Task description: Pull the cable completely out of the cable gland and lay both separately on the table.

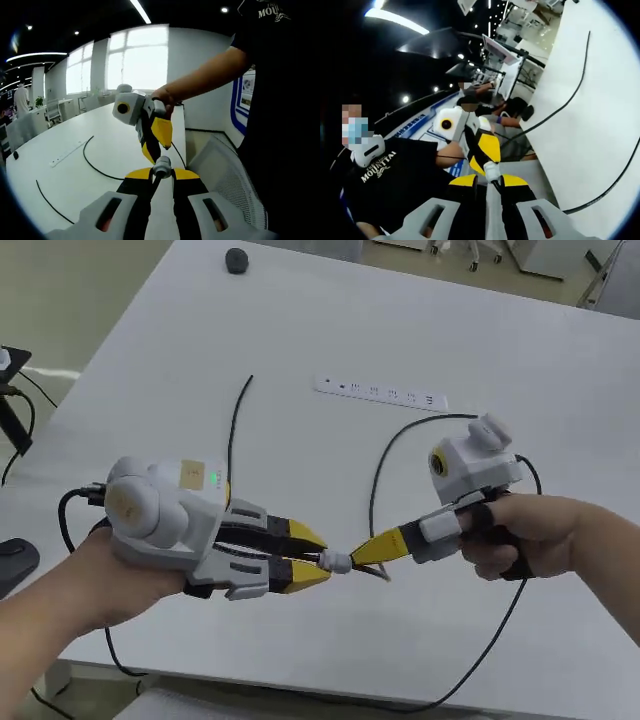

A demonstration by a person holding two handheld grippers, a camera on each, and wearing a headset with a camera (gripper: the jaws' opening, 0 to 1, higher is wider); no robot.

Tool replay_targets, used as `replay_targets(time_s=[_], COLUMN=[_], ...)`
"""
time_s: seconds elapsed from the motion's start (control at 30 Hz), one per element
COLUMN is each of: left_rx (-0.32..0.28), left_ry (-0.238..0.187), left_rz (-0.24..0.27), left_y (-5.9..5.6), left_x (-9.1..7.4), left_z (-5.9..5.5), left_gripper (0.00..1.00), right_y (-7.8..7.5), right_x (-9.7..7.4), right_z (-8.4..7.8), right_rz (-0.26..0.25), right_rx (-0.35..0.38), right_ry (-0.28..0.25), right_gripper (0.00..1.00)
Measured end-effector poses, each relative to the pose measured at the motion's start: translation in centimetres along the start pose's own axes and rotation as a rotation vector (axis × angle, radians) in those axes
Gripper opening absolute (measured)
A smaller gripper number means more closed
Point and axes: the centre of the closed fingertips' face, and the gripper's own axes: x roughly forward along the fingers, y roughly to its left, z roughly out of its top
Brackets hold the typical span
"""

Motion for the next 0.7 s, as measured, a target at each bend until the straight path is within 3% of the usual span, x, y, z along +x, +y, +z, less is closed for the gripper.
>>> replay_targets(time_s=[0.27,0.47,0.57,0.7], left_rx=[0.015,0.025,0.014,-0.001], left_ry=[-0.009,0.004,0.017,0.012], left_rz=[0.000,-0.002,0.006,0.004], left_y=[-0.26,-0.13,0.21,0.23], left_x=[-0.10,-0.07,-0.11,-0.29], left_z=[0.89,0.65,0.32,0.55], left_gripper=[0.15,0.15,0.15,0.15], right_y=[-0.02,0.03,-0.41,-0.16], right_x=[0.22,0.49,0.56,0.64], right_z=[-0.41,-0.30,-0.10,0.08], right_rz=[0.025,0.037,-0.010,-0.059], right_rx=[0.021,0.014,-0.108,-0.202], right_ry=[0.034,0.039,0.057,0.077], right_gripper=[0.10,0.08,0.07,0.06])
